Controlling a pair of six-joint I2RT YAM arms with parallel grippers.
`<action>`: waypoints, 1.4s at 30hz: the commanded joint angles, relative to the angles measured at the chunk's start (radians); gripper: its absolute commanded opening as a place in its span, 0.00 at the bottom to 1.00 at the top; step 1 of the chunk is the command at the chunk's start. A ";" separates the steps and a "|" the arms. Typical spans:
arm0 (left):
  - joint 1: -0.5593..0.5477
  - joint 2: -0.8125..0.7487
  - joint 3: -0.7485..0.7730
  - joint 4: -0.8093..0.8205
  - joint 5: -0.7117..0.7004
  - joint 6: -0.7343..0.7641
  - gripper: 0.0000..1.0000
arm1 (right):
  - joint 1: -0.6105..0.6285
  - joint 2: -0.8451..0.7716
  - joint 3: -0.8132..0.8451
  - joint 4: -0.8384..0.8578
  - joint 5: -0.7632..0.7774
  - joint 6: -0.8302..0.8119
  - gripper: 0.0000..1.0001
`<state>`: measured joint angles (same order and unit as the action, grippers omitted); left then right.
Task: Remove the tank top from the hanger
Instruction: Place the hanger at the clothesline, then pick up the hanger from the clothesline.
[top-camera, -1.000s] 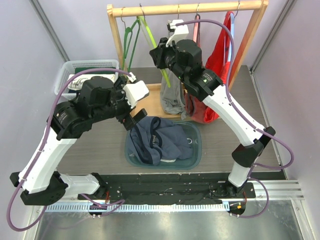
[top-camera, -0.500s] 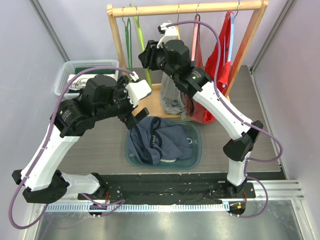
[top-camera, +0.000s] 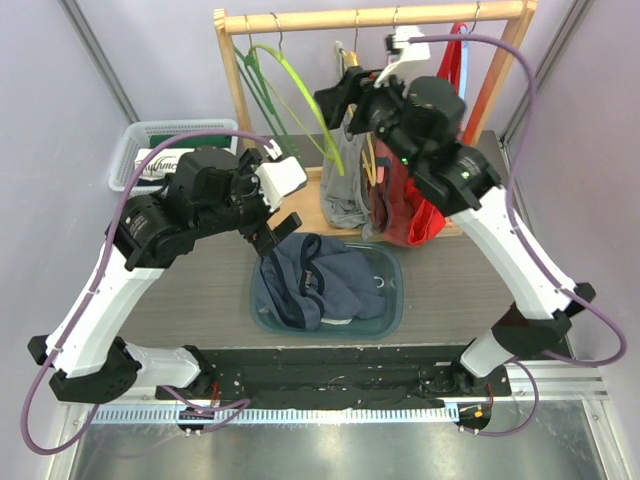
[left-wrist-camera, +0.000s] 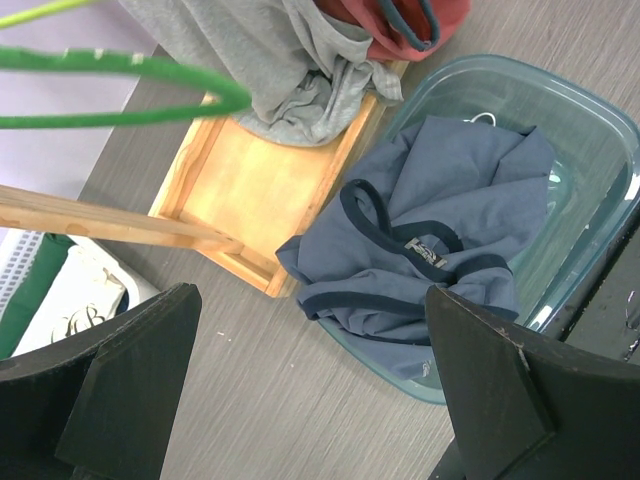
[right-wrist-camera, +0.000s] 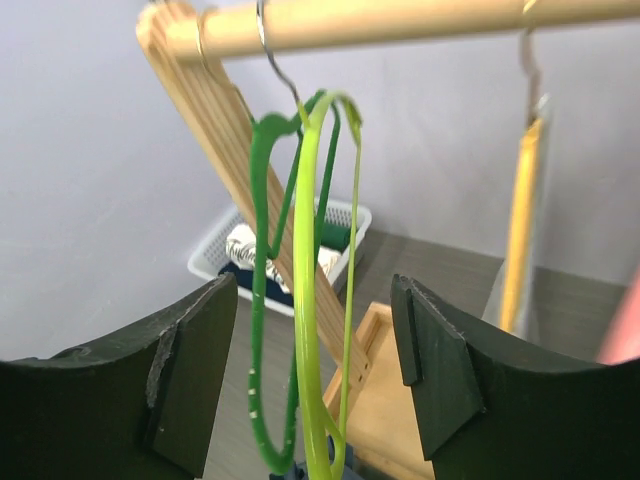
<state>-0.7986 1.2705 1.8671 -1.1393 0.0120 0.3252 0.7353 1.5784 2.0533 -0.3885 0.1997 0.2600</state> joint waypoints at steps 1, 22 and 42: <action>-0.002 0.006 0.040 0.003 0.011 -0.003 1.00 | -0.036 -0.037 -0.027 0.019 0.017 -0.027 0.72; -0.004 0.006 0.038 0.000 0.039 -0.015 1.00 | -0.152 -0.086 -0.067 -0.139 0.115 -0.022 0.75; -0.002 0.013 0.064 -0.008 0.066 -0.026 1.00 | -0.155 -0.083 -0.076 -0.199 0.156 -0.096 0.75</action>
<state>-0.7986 1.2900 1.8965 -1.1469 0.0570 0.3138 0.5812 1.5040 1.9629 -0.6300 0.3878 0.1806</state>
